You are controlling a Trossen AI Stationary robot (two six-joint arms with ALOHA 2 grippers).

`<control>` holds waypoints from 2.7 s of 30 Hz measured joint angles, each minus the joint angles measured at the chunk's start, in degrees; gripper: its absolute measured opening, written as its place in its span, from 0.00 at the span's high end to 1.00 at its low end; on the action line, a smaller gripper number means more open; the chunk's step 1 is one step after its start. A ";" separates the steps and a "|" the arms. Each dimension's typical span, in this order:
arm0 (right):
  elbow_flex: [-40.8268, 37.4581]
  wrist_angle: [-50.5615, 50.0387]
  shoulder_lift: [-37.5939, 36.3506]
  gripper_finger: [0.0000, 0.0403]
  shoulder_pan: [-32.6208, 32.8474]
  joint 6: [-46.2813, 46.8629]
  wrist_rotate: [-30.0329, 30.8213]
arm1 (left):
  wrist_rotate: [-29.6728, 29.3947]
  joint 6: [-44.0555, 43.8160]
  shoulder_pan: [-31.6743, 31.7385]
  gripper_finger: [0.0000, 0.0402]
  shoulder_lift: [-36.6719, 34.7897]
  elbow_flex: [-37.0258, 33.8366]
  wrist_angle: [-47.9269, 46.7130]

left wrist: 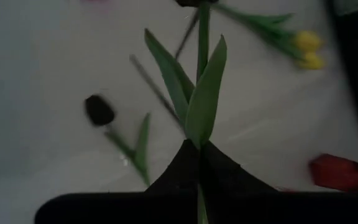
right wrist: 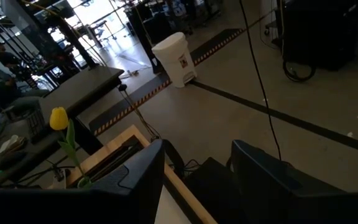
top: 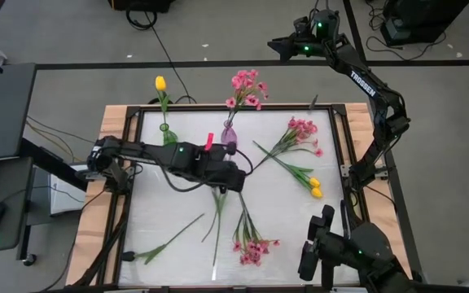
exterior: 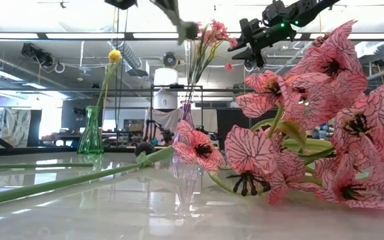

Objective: Sort flowers into vase by color
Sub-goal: Put the top black flower into the red vase

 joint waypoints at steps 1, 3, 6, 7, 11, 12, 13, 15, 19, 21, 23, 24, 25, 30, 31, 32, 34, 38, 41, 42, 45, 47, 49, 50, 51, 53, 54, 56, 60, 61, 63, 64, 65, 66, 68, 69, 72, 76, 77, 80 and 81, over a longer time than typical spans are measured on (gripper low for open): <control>0.00 0.00 0.00 0.51 0.00 -0.02 0.00 | -0.48 1.96 0.04 0.98 0.00 0.27 0.98; 0.00 0.00 0.00 0.51 0.00 0.00 0.00 | -1.85 6.74 0.24 0.98 0.00 0.80 3.54; 0.00 0.00 0.00 0.51 0.00 -0.02 0.00 | -2.53 14.51 0.93 0.98 0.00 0.89 9.42; 0.00 0.00 0.00 0.51 0.00 -0.01 0.00 | -2.50 17.56 1.09 0.98 0.00 0.89 11.50; 0.00 0.00 0.00 0.51 0.00 -0.02 0.00 | -2.43 28.98 1.46 0.98 0.00 0.86 19.96; -0.02 0.00 0.00 0.51 0.00 0.00 0.00 | -2.29 31.74 1.54 0.98 0.00 0.86 22.02; 0.00 0.00 0.00 0.51 0.00 0.00 0.00 | -2.25 34.06 1.53 0.98 0.00 0.86 23.70; 0.00 0.00 0.00 0.51 0.00 -0.02 0.00 | -2.22 37.84 1.51 0.98 0.00 0.86 27.28; 0.00 0.00 0.00 0.51 0.00 -0.02 0.00 | 0.25 44.20 1.14 0.98 0.00 0.86 32.72; 0.00 0.00 0.00 0.51 0.00 0.00 0.00 | 0.42 47.60 0.53 0.98 0.00 0.86 34.57; 0.00 -0.02 0.00 0.51 0.00 -0.02 0.00 | 0.58 50.57 0.22 0.98 0.00 0.86 35.80; 0.00 -0.01 0.00 0.51 0.00 0.00 0.00 | 0.92 51.71 0.10 0.98 0.00 0.86 36.36; 0.00 0.00 0.00 0.51 0.00 0.00 0.00 | 1.34 52.59 0.09 0.98 0.00 0.86 37.06; 0.00 0.00 0.00 0.51 0.00 0.00 0.02 | 2.15 56.33 -0.85 0.98 0.00 0.86 41.21; 0.00 0.00 0.00 0.51 0.00 -0.02 0.02 | 2.56 56.32 -1.20 0.98 0.00 0.86 41.81; -0.01 -0.02 0.00 0.51 0.00 -0.02 0.02 | 2.82 56.35 -1.48 0.98 0.00 0.86 42.66; 0.00 0.00 0.00 0.51 0.00 0.00 0.02 | 2.89 56.95 -2.13 0.98 0.00 0.86 45.12; 0.00 -0.02 0.00 0.51 0.00 -0.01 0.02 | 2.80 62.41 -3.16 0.98 0.00 0.86 51.22; 0.00 -0.02 0.00 0.51 0.00 0.00 0.02 | 2.74 66.31 -3.89 0.98 0.00 0.86 54.07; 0.00 -0.01 0.00 0.51 0.00 0.00 0.00 | 2.76 67.25 -4.12 0.98 0.00 0.86 54.65; 0.00 -0.02 0.00 0.51 0.00 -0.01 0.00 | 2.74 69.33 -4.73 0.98 0.00 0.86 55.78; 0.00 -0.02 0.00 0.51 0.00 -0.01 0.00 | 2.74 69.56 -4.99 0.98 0.00 0.86 55.94; 0.00 -0.02 0.00 0.51 0.00 -0.02 0.00 | 2.74 69.57 -5.01 0.98 0.00 0.85 56.53; 0.00 -0.02 0.00 0.51 0.00 0.00 0.00 | 2.72 69.67 -5.01 0.98 0.00 0.84 57.09; 0.00 -0.02 0.00 0.51 0.00 0.00 0.00 | 2.71 69.95 -5.01 0.98 0.00 0.84 57.98; 0.00 -0.02 0.00 0.51 0.00 -0.02 0.00 | 2.69 71.41 -5.01 0.98 0.00 0.84 59.09; 0.00 -0.02 0.00 0.51 0.00 0.00 0.00 | 2.65 72.26 -4.98 0.98 0.00 0.84 59.43; 0.00 -0.02 0.00 0.51 0.00 -0.02 0.00 | 2.65 74.11 -4.91 0.98 0.00 0.84 60.18; 0.00 -0.02 -0.02 0.51 0.00 -0.02 0.02 | 2.59 75.56 -4.59 0.98 0.00 0.84 62.70; 0.00 0.00 0.00 0.51 0.00 -0.02 0.00 | 2.53 75.54 -4.52 0.98 0.00 0.84 63.06; 0.00 -0.02 0.00 0.51 0.00 0.00 0.00 | 2.43 75.60 -4.21 0.98 0.00 0.84 63.44; 0.00 -0.02 0.00 0.51 0.00 -0.01 0.00 | 2.39 75.84 -4.09 0.98 0.00 0.83 63.60; 0.00 0.00 0.00 0.51 0.00 -0.02 0.00 | 2.34 75.91 -3.92 0.98 0.00 0.84 63.64; 0.00 -0.02 0.00 0.51 0.00 -0.01 0.00 | 2.27 75.92 -3.73 0.98 0.00 0.84 63.67; 0.00 0.00 0.00 0.51 0.00 -0.01 0.00 | 2.21 75.86 -3.39 0.98 0.00 0.84 63.70; 0.00 -0.01 0.00 0.51 0.00 -0.02 0.00 | 2.03 75.75 -3.30 0.98 0.00 0.84 63.87; 0.00 0.06 0.00 0.51 0.00 0.94 0.02 | 1.75 75.63 -3.30 0.98 0.00 0.84 64.74; 0.00 0.42 0.00 0.51 0.00 4.71 0.00 | 0.24 75.55 -3.34 0.98 0.00 0.84 64.89; 0.00 0.43 0.00 0.51 0.00 5.30 0.05 | -0.20 75.52 -3.34 0.98 0.00 0.84 65.00; 0.00 0.44 0.00 0.51 0.00 6.31 0.09 | -1.28 75.52 -3.30 0.98 0.00 0.84 65.21; 0.00 0.46 0.00 0.51 0.00 7.18 -0.01 | -1.31 75.52 -3.22 0.98 0.00 0.84 65.17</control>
